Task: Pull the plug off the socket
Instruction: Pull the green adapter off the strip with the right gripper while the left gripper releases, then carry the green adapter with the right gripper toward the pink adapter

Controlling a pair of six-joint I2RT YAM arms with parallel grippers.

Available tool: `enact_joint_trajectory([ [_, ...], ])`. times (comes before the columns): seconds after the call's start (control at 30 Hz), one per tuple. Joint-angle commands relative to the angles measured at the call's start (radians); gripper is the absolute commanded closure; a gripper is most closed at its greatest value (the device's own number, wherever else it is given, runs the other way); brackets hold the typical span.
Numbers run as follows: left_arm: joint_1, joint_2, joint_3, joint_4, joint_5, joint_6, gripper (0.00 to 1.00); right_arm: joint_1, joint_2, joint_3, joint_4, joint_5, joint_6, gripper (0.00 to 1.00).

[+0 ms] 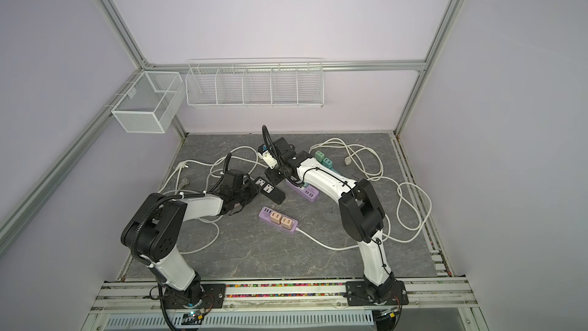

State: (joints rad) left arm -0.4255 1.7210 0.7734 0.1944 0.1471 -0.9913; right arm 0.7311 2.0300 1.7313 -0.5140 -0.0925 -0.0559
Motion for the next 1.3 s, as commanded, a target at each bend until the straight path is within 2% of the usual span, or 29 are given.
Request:
enact_joint_trajectory([
  [0.0, 0.004, -0.02, 0.015, -0.2, -0.055, 0.026, 0.77, -0.004, -0.05, -0.038, 0.027, -0.028, 0.042, 0.7],
  [0.37, 0.007, -0.216, 0.063, -0.373, -0.153, 0.09, 0.7, -0.004, -0.119, -0.121, 0.085, -0.094, 0.225, 0.71],
  [0.73, 0.019, -0.551, 0.015, -0.578, -0.314, 0.178, 0.62, 0.011, -0.121, -0.199, 0.214, -0.187, 0.442, 0.7],
  [0.9, 0.026, -0.725, -0.049, -0.611, -0.36, 0.234, 0.56, 0.044, -0.109, -0.242, 0.291, -0.193, 0.54, 0.71],
  [1.07, 0.034, -0.836, -0.058, -0.69, -0.372, 0.282, 0.51, 0.09, -0.082, -0.267, 0.373, -0.177, 0.62, 0.71],
  [1.27, 0.035, -0.891, -0.071, -0.743, -0.356, 0.314, 0.45, 0.129, -0.004, -0.219, 0.398, -0.152, 0.678, 0.72],
])
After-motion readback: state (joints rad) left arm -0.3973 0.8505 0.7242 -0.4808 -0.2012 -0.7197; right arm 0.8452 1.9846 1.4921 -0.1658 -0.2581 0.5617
